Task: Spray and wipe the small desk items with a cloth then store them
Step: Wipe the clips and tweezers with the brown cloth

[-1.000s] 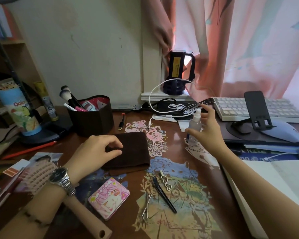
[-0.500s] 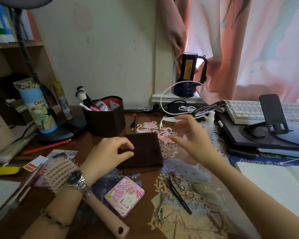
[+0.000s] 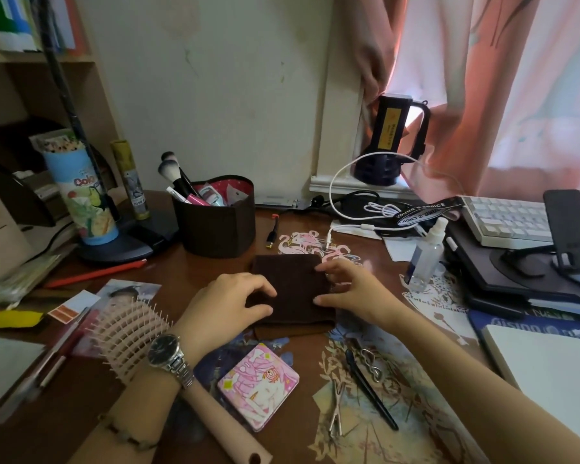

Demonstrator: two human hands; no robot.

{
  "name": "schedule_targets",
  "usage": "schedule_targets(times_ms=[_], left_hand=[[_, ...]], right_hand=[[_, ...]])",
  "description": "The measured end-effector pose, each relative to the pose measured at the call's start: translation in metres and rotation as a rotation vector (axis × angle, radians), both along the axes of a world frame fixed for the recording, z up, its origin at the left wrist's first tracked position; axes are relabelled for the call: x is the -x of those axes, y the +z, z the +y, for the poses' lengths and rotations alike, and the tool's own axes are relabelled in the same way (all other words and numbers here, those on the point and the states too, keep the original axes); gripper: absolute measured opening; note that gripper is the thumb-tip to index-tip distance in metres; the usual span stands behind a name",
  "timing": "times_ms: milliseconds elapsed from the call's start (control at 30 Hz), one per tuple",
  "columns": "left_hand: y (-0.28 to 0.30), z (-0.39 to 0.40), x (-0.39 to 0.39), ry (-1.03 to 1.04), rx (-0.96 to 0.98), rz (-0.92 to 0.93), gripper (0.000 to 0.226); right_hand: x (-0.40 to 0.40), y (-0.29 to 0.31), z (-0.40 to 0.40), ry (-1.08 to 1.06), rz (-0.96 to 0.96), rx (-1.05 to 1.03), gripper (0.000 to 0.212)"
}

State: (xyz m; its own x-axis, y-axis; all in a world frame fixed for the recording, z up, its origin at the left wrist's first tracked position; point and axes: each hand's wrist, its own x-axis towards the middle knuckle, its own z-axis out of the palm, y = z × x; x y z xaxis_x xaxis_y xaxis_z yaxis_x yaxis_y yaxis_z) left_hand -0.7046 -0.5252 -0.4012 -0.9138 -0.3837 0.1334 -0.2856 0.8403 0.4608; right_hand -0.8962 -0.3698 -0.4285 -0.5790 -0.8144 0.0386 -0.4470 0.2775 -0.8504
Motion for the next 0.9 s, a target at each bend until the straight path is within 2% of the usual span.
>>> schedule_targets(times_ms=[133, 300, 533, 700, 900], left_hand=[[-0.002, -0.003, 0.001, 0.007, 0.008, -0.021, 0.024], [-0.003, -0.005, 0.001, -0.003, 0.003, -0.030, 0.025], [-0.005, -0.007, 0.002, 0.001, -0.013, -0.030, 0.023], [-0.006, -0.008, 0.001, 0.001, -0.018, -0.019, 0.022], [-0.006, -0.006, 0.001, -0.002, -0.006, -0.013, 0.022]], right_hand=[[-0.002, 0.001, -0.005, -0.017, -0.098, 0.013, 0.063], [-0.006, 0.004, -0.006, -0.019, -0.226, 0.081, 0.064], [-0.011, 0.011, -0.010, 0.007, -0.246, 0.036, 0.067], [-0.012, 0.015, -0.009, -0.051, -0.225, 0.036, 0.065], [-0.012, 0.021, 0.005, -0.089, -0.267, 0.116, 0.063]])
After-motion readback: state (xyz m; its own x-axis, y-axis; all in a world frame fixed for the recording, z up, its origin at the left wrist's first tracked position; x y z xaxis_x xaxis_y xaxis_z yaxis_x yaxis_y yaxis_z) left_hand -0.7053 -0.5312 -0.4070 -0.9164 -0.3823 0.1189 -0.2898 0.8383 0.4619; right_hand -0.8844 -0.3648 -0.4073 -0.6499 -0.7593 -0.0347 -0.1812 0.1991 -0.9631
